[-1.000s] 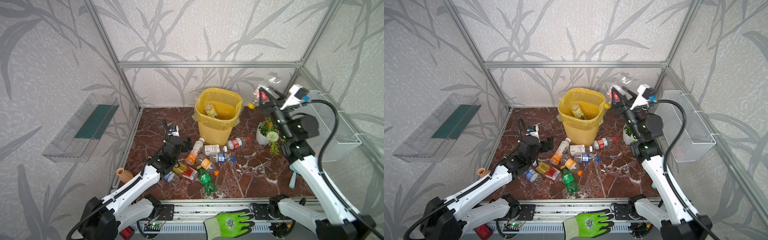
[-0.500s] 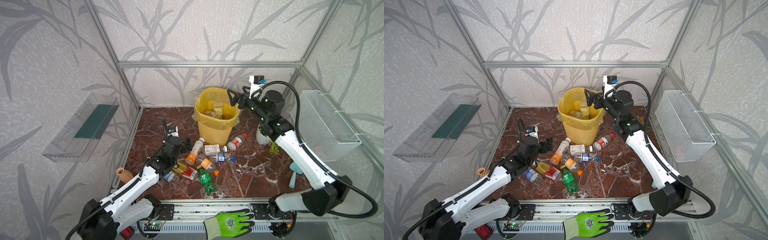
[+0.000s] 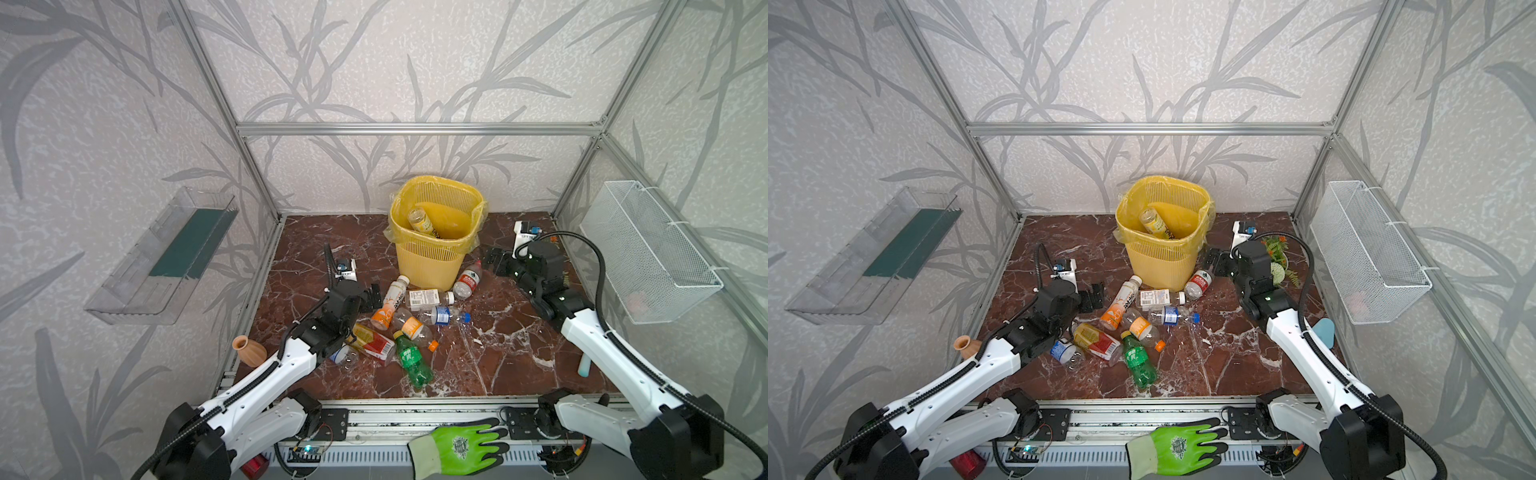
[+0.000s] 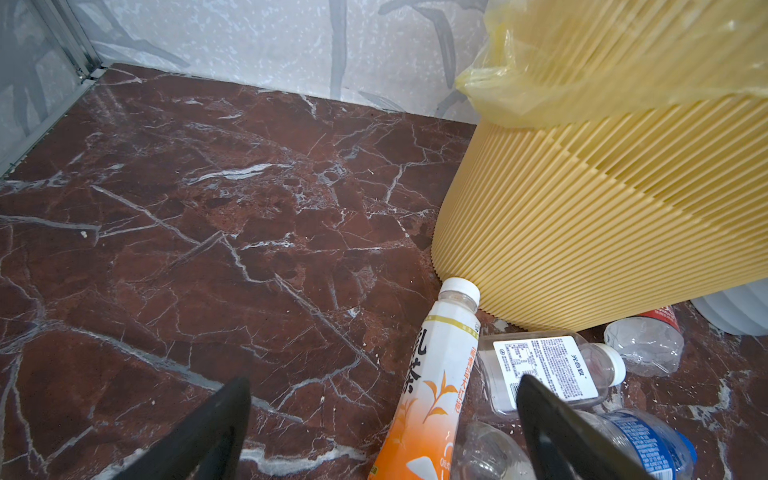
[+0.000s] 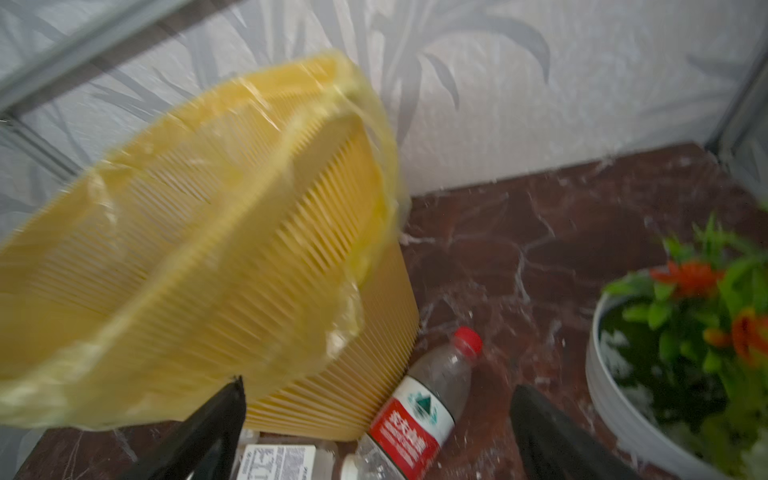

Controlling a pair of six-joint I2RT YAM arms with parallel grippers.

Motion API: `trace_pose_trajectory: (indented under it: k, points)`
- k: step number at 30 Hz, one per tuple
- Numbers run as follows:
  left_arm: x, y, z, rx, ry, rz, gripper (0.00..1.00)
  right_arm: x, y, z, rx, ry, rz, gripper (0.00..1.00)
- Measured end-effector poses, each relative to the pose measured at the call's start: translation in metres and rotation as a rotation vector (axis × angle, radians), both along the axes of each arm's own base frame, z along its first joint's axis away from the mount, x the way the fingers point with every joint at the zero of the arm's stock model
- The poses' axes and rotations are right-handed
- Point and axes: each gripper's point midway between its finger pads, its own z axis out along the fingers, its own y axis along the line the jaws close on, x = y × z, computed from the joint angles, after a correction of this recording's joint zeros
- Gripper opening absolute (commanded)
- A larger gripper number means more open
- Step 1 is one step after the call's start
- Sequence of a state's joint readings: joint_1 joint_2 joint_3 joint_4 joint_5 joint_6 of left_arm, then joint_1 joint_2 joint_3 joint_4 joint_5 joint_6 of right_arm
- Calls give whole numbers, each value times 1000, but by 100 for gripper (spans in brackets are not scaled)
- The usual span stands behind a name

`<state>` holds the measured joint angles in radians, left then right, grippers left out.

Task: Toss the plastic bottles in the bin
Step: 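Lower the right gripper onto the red-capped water bottle beside the bin and close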

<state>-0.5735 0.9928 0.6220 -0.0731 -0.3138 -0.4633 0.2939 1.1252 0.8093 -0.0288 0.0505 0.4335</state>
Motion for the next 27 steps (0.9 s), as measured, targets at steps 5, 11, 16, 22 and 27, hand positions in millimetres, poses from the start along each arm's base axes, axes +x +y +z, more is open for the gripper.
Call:
trace_pose_trajectory:
  k: [5,11,16,22,27]
  points:
    - [1,-1,-9,12,21,-3,99,-6,-5,-58,54,154,-44,94]
    - [2,-3,-17,28,42,-12,99,5,10,-108,114,287,-38,94]
    - [2,-3,-17,36,41,-15,99,11,20,-150,143,401,-25,93]
    - [1,-2,-19,43,45,-13,99,32,29,-160,119,419,3,93]
    - [0,0,-22,50,51,-9,99,53,35,-157,58,400,47,89]
